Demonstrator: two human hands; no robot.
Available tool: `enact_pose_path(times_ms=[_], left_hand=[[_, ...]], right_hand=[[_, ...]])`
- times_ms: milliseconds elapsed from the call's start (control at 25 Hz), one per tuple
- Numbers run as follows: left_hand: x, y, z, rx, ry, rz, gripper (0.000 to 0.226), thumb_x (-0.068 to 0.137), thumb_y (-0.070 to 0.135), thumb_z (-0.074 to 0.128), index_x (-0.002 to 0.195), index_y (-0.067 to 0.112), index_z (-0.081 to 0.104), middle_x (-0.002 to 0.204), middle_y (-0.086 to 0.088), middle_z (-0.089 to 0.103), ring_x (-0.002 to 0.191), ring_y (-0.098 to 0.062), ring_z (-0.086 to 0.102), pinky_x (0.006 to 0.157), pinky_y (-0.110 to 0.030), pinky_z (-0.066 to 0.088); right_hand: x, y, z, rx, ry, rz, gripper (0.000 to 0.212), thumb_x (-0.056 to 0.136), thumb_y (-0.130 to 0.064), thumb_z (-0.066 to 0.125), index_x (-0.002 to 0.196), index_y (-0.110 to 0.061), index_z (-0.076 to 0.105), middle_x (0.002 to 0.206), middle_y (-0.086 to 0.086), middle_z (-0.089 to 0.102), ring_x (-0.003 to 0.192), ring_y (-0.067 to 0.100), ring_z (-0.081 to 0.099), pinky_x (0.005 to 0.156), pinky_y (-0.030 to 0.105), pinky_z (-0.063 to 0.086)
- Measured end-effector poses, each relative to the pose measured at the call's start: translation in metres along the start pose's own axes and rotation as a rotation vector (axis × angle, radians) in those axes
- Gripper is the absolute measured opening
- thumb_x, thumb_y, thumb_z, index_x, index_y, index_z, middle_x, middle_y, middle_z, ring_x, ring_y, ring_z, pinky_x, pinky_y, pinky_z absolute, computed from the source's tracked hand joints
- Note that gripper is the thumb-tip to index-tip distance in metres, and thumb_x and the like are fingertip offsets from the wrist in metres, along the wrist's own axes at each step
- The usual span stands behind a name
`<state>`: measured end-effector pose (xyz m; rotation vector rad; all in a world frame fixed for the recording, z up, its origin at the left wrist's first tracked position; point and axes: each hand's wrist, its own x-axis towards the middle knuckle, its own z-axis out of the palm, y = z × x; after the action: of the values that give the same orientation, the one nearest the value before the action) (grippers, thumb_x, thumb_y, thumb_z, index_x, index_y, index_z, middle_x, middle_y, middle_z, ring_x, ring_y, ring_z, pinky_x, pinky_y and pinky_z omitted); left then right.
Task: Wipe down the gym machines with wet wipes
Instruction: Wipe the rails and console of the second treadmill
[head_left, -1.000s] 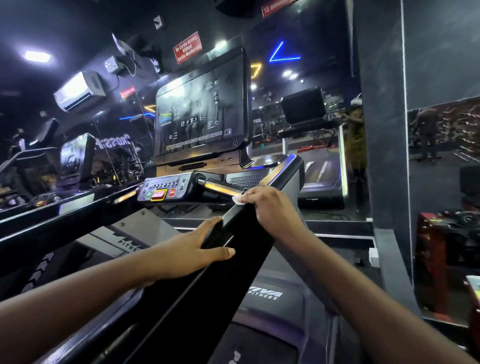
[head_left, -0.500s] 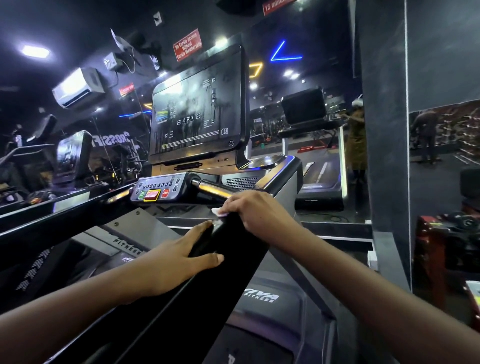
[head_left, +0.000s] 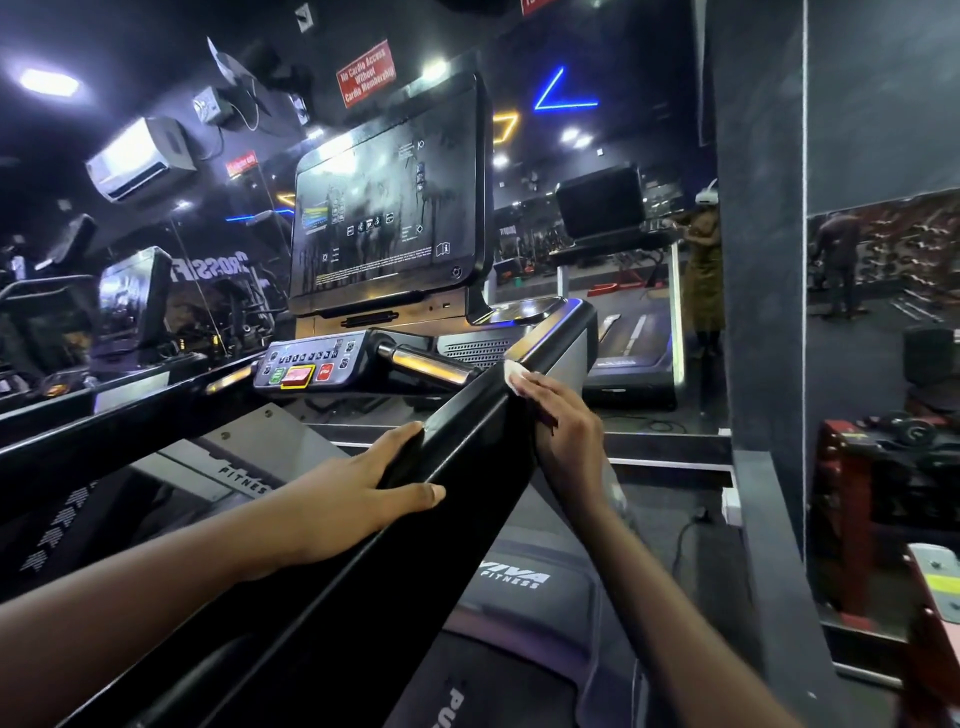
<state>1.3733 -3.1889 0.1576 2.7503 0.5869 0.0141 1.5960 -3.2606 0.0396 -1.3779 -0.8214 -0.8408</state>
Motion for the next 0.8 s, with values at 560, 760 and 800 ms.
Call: enact_pose_path(times_ms=[560,760,800], left_hand=[[0.005,-0.006,0.001,-0.045,0.016,0.008,0.070,0.088,0.056,0.049,0.146,0.048,0.012,0.136,0.001,0.049,0.083,0.001,0.051,0.067,-0.010,0.036],[0.005,-0.004,0.000,-0.049,0.018,0.000,0.069,0.089,0.054,0.048,0.147,0.046,0.011,0.143,-0.003,0.044,0.098,-0.009,0.048,0.082,-0.019,0.034],[0.004,-0.004,0.001,-0.054,0.019,0.001,0.069,0.090,0.054,0.048,0.147,0.046,0.011,0.143,-0.003,0.044,0.098,-0.010,0.048,0.083,-0.019,0.033]], right_hand=[[-0.120,-0.076,-0.010,0.149,0.179,0.304,0.037,0.075,0.012,0.063,0.099,-0.016,0.070,0.095,-0.010,0.066,0.088,-0.004,0.061,0.073,0.010,0.048],[-0.042,-0.037,-0.007,0.041,0.218,0.465,0.034,0.079,0.009,0.056,0.100,-0.011,0.072,0.093,0.004,0.071,0.087,0.018,0.066,0.073,-0.001,0.035],[-0.036,-0.037,-0.001,0.011,0.191,0.428,0.035,0.077,0.010,0.054,0.100,-0.009,0.073,0.094,0.007,0.071,0.087,0.022,0.066,0.075,-0.001,0.034]])
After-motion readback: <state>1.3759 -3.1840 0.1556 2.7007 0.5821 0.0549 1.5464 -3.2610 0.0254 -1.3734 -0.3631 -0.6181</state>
